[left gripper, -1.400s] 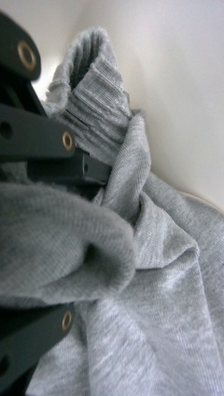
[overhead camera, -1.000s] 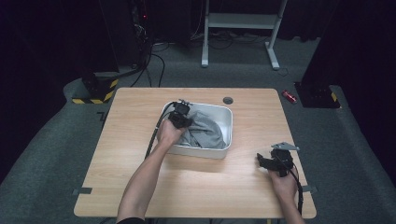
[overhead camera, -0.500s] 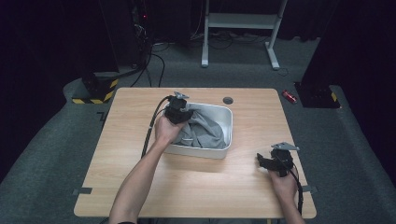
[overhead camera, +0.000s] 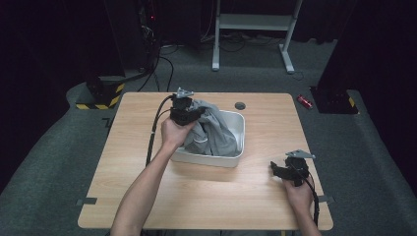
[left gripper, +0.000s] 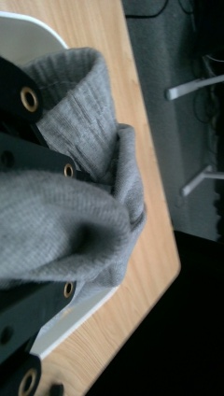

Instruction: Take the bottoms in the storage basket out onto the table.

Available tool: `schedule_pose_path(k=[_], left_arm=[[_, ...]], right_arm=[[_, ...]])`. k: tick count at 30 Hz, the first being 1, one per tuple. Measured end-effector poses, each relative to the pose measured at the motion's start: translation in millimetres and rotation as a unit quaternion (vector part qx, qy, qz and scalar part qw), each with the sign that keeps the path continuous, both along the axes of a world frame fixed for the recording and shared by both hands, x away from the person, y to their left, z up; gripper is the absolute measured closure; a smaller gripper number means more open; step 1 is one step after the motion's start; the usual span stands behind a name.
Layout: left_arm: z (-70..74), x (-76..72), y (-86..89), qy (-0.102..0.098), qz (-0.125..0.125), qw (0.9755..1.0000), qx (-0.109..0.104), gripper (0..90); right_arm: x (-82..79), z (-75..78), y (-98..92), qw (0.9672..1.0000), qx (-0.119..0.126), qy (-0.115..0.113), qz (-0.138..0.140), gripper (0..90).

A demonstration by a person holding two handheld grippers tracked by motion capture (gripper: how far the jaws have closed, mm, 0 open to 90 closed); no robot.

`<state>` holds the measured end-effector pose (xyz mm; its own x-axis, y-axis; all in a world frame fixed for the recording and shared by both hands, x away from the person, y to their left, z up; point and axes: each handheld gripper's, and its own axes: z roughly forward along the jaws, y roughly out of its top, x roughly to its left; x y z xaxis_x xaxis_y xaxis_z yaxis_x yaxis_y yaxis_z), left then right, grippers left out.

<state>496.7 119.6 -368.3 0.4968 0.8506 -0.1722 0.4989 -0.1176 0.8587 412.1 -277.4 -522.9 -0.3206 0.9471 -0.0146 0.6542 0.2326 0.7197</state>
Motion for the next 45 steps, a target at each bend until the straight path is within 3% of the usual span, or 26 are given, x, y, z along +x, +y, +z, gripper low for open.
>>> schedule_pose_path(k=[3, 10, 24, 28, 38, 45], left_arm=[[6.0, -2.4, 3.4, -0.003, 0.0, 0.9999, -0.016, 75.7], [21.0, -8.5, 7.2, -0.019, -0.002, 0.9996, -0.022, 75.8], [42.1, -18.8, 28.0, -0.032, 0.004, 0.9972, -0.067, 75.7], [51.8, -20.9, 34.0, -0.041, 0.005, 0.997, -0.065, 75.7], [73.2, -27.7, 47.2, -0.063, 0.012, 0.995, -0.077, 75.7], [85.3, -35.0, 56.4, -0.078, 0.016, 0.992, -0.099, 75.7]], right_arm=[[0.0, 0.0, 0.0, 1.0, 0.0, 0.0, 0.0, 23.7], [0.0, 0.0, 0.0, 1.0, 0.0, 0.0, 0.0, 23.7], [0.0, 0.0, 0.0, 1.0, 0.0, 0.0, 0.0, 23.7], [0.0, 0.0, 0.0, 1.0, 0.0, 0.0, 0.0, 23.7], [0.0, 0.0, 0.0, 1.0, 0.0, 0.0, 0.0, 23.7], [0.0, 0.0, 0.0, 1.0, 0.0, 0.0, 0.0, 23.7]])
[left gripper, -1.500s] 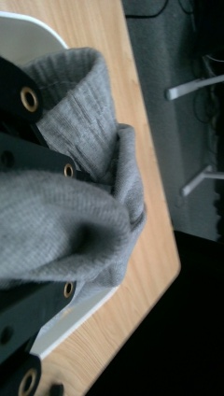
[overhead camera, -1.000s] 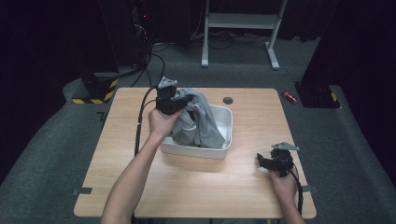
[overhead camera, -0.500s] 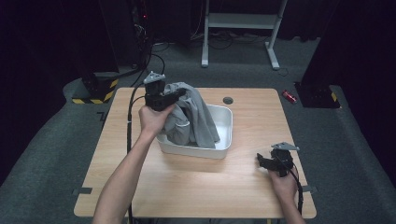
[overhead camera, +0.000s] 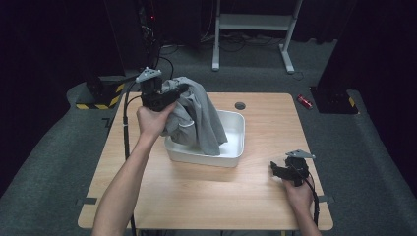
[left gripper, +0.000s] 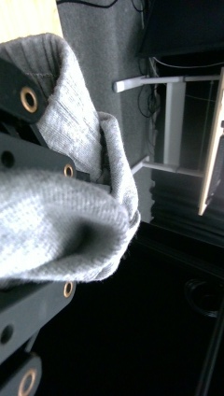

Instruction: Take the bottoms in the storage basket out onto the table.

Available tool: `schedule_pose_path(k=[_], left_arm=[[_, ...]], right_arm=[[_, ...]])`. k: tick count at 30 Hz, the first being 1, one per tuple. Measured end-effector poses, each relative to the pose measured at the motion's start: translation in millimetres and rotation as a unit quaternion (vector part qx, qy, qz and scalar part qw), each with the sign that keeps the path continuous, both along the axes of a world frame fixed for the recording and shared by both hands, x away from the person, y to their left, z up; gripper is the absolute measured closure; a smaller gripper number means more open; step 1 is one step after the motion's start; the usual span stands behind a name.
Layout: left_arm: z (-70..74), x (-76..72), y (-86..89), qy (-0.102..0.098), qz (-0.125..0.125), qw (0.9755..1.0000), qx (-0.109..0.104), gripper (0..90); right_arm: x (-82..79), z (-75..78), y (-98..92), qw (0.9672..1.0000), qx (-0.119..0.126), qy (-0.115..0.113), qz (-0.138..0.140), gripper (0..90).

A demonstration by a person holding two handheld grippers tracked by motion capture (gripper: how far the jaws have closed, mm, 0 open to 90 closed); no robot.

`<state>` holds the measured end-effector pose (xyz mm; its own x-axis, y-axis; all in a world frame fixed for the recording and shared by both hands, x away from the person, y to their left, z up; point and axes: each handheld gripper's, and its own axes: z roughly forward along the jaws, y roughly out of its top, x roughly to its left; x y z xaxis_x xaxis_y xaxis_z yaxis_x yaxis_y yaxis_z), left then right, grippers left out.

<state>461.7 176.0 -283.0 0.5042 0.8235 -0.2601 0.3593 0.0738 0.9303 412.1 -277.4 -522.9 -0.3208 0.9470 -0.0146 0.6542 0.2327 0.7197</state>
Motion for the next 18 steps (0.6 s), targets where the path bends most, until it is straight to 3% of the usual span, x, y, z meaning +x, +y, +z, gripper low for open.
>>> schedule_pose_path(k=[18], left_arm=[[14.2, -21.8, 32.7, -0.03, 0.019, 0.999, -0.026, 75.6]], right_arm=[[-0.1, 0.0, 0.0, 1.0, 0.0, 0.0, 0.0, 23.7]])
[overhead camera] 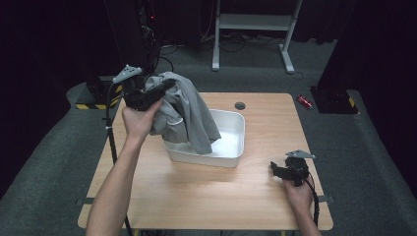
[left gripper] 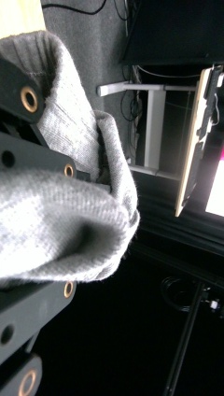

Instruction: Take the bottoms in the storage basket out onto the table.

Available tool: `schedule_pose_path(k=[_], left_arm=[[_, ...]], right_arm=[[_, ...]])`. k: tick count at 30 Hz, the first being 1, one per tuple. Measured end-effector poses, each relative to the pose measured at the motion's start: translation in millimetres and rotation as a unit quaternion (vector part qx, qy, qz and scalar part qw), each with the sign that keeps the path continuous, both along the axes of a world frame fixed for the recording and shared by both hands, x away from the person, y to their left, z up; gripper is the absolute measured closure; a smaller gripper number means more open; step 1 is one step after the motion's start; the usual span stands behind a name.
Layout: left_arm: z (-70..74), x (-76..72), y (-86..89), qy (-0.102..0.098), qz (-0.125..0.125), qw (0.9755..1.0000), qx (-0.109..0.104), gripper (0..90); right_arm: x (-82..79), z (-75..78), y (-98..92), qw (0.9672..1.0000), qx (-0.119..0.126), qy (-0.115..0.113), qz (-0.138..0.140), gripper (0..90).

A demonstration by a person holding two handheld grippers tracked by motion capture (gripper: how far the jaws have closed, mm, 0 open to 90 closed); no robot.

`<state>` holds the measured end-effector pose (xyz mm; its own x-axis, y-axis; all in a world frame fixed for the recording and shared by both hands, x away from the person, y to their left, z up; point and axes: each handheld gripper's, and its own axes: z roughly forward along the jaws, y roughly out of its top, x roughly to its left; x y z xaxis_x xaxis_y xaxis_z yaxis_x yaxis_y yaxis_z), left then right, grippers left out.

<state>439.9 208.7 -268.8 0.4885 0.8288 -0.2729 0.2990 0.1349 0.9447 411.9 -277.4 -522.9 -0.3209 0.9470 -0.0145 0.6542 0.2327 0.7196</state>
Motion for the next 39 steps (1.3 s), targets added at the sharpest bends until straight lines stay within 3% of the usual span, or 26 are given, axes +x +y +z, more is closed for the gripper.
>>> schedule_pose_path(k=[23, 39], left_arm=[[5.2, -32.1, 52.3, -0.017, 0.04, 0.9987, -0.028, 75.4], [5.7, -48.5, 76.6, -0.018, 0.066, 0.9973, -0.027, 75.4]], right_arm=[[0.0, 0.0, 0.0, 1.0, 0.0, 0.0, 0.0, 23.7], [0.0, 0.0, 0.0, 1.0, 0.0, 0.0, 0.0, 23.7]])
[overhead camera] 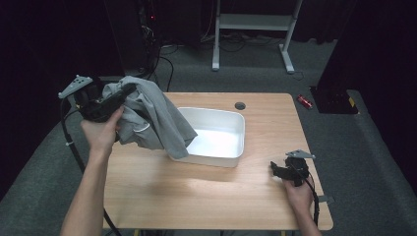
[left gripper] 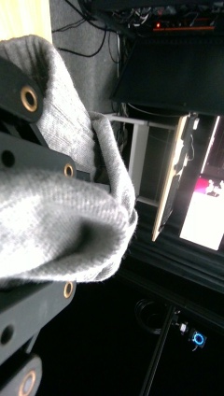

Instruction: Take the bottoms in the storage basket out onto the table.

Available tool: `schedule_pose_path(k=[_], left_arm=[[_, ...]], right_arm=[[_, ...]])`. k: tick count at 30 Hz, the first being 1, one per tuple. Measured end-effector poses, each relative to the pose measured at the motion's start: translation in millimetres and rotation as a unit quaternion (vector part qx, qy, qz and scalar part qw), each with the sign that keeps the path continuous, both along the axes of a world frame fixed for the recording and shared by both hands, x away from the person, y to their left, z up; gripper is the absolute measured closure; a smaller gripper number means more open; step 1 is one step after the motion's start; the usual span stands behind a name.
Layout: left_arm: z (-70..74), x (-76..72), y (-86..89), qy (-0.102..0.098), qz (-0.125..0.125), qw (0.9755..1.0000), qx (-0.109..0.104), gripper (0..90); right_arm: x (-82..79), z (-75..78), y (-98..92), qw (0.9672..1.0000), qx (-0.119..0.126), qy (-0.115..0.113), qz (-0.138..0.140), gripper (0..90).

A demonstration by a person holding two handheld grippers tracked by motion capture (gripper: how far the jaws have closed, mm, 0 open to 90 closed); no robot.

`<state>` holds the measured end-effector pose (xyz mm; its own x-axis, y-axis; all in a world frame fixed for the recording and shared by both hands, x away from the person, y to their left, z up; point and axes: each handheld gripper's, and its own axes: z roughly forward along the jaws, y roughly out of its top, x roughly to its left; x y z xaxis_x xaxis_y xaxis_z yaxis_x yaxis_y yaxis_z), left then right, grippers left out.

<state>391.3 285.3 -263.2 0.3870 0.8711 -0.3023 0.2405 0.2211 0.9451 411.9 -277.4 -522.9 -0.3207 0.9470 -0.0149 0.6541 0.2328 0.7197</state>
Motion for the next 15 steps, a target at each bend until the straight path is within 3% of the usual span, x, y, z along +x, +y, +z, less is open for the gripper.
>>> schedule_pose_path(k=[10, 15], left_arm=[[-3.5, -7.4, 16.4, 0.003, 0.012, 0.9998, -0.018, 75.3], [-5.5, -9.8, 20.5, 0.003, 0.023, 0.9997, -0.01, 75.3]], right_arm=[[0.0, 0.0, 0.0, 1.0, 0.0, 0.0, 0.0, 23.7], [0.0, 0.0, 0.0, 1.0, 0.0, 0.0, 0.0, 23.7]])
